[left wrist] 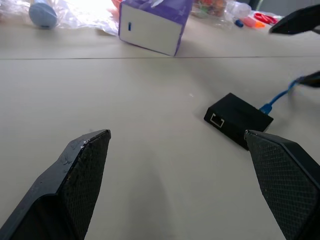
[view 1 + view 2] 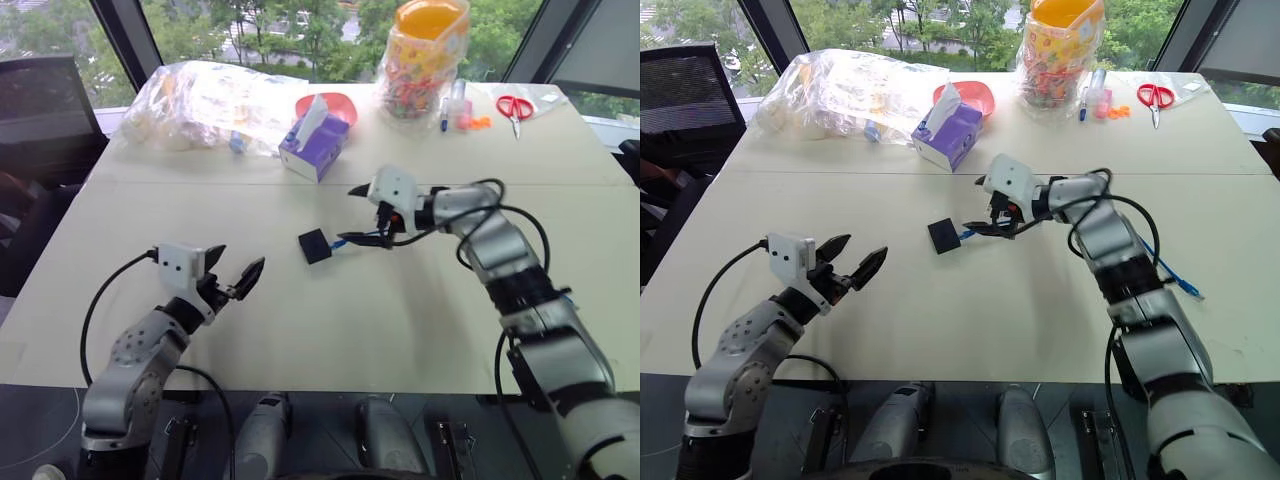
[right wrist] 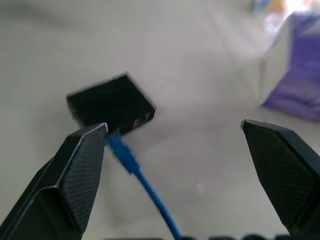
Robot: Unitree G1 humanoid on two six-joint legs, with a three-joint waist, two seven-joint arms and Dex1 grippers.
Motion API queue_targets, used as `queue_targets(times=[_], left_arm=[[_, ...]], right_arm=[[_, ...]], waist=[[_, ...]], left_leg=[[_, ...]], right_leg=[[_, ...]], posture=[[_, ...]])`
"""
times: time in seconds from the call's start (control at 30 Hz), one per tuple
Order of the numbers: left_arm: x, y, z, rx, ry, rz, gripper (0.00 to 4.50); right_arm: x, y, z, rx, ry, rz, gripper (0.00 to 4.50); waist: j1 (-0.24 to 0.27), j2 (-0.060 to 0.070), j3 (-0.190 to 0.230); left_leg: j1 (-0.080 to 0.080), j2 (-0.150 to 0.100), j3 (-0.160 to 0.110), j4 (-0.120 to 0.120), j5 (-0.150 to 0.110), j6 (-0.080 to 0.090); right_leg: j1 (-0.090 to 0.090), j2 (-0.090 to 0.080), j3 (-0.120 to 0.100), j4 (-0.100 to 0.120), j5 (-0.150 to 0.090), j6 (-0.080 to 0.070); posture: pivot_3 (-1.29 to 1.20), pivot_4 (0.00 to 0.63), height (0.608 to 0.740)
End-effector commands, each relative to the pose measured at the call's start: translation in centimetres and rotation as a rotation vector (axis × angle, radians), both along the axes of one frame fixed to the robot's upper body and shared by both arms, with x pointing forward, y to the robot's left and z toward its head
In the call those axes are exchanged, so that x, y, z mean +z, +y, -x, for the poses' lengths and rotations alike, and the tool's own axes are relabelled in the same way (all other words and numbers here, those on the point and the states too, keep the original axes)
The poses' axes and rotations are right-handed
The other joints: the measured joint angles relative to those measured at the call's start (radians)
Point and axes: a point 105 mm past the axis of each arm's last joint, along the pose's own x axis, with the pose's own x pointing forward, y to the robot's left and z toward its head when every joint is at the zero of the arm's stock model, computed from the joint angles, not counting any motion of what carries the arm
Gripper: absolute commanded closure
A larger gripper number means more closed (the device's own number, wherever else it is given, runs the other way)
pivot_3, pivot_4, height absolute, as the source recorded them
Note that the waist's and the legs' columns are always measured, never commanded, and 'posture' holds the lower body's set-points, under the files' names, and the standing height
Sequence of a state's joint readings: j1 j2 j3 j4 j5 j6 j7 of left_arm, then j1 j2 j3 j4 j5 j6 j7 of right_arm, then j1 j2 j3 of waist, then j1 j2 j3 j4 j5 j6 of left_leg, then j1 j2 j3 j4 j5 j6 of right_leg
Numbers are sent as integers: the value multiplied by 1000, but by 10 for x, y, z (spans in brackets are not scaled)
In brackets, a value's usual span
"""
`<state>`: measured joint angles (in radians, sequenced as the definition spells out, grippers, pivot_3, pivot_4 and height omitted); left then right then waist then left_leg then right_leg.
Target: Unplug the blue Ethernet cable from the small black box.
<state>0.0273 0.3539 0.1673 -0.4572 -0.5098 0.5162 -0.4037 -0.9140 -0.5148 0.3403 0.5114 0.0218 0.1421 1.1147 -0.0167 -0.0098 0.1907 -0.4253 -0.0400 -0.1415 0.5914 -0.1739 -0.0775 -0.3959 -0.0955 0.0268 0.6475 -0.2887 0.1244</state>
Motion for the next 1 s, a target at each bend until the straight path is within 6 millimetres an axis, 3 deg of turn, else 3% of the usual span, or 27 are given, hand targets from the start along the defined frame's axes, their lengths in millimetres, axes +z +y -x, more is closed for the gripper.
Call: queue_targets(times=[0.03, 0.33, 0.8, 0.9, 1.0], left_arm=[[17, 4, 0, 5, -50, -9, 0], [23, 12, 1, 54, -78, -53, 0], [25, 23, 10, 157, -108, -54, 0], [25, 22, 9, 162, -111, -52, 0], [25, 22, 9, 168, -113, -53, 0]], right_arm=[[-3, 1, -6, 119, 14, 189, 31], [-8, 11, -23, 221, -47, 561, 31], [-5, 42, -13, 347, -15, 595, 31], [-5, 45, -14, 342, -26, 593, 811], [-5, 49, -16, 328, -42, 580, 2340]], waist=[[-3, 0, 0], [-27, 1, 1], [-29, 1, 1], [-30, 1, 1], [-30, 1, 1]], left_leg=[[0, 0, 0, 0, 0, 0], [0, 0, 0, -1, 0, -1], [1, 0, -1, -1, 0, -1], [2, 0, -1, -1, 0, -1], [2, 0, -1, -1, 1, -1]], right_leg=[[0, 0, 0, 0, 1, 1], [-2, 1, 0, 3, 1, 2], [-2, 1, 0, 5, 1, 2], [-2, 1, 0, 5, 1, 2], [-2, 2, 1, 6, 1, 2]], posture=[[0, 150, 726], [0, 150, 726], [0, 150, 726], [0, 150, 726], [0, 150, 726]])
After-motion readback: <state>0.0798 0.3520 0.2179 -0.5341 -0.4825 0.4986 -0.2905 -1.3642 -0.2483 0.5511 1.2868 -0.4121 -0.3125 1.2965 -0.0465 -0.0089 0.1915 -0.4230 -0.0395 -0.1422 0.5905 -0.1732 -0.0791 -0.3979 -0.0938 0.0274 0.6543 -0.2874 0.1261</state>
